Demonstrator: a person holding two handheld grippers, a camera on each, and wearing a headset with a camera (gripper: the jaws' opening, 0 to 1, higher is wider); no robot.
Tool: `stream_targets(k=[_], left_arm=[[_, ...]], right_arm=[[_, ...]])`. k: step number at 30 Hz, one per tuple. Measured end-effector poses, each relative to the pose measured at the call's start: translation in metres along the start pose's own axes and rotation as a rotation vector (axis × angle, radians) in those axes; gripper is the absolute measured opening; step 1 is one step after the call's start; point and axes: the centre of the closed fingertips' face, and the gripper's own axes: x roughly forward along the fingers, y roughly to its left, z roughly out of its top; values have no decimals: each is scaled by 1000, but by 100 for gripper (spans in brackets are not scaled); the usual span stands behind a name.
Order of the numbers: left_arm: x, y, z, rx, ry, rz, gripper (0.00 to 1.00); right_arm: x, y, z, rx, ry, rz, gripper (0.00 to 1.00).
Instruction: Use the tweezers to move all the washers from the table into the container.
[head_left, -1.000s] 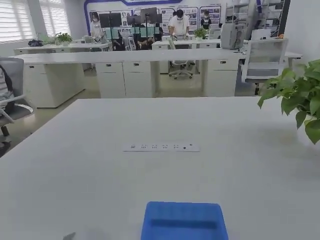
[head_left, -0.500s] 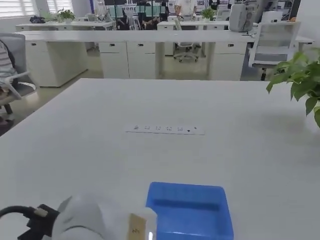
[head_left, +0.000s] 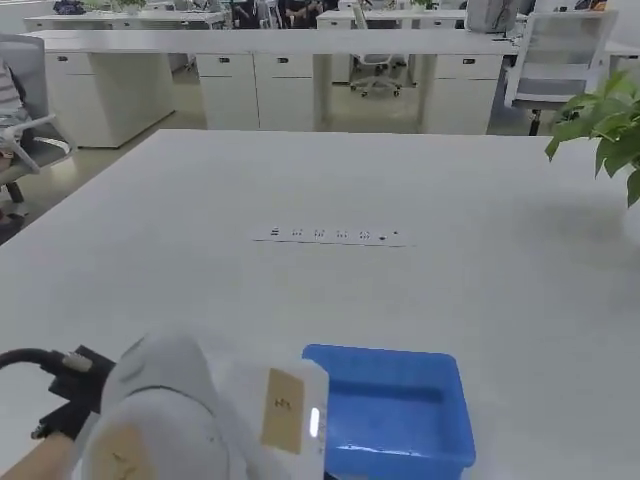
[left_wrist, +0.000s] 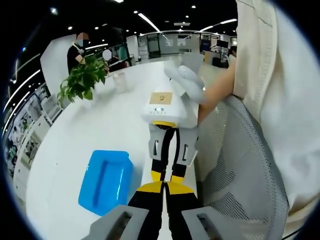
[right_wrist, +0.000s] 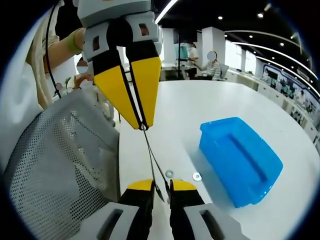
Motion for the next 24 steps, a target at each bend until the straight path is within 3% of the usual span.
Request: stream_targets(k=[7, 13, 17, 24], left_arm=[[7, 3, 2, 26, 22, -18, 0], [11, 6, 8, 22, 11, -31, 0], [12, 4, 6, 31, 25, -43, 0], [14, 4, 9, 35, 7, -48, 0]], right_arm=[[3, -3, -4, 34, -6, 12, 8], [2, -3, -5, 34, -2, 6, 9], [-4, -3, 3, 28, -23, 2, 9], [-9, -2, 14, 18, -54, 4, 7]])
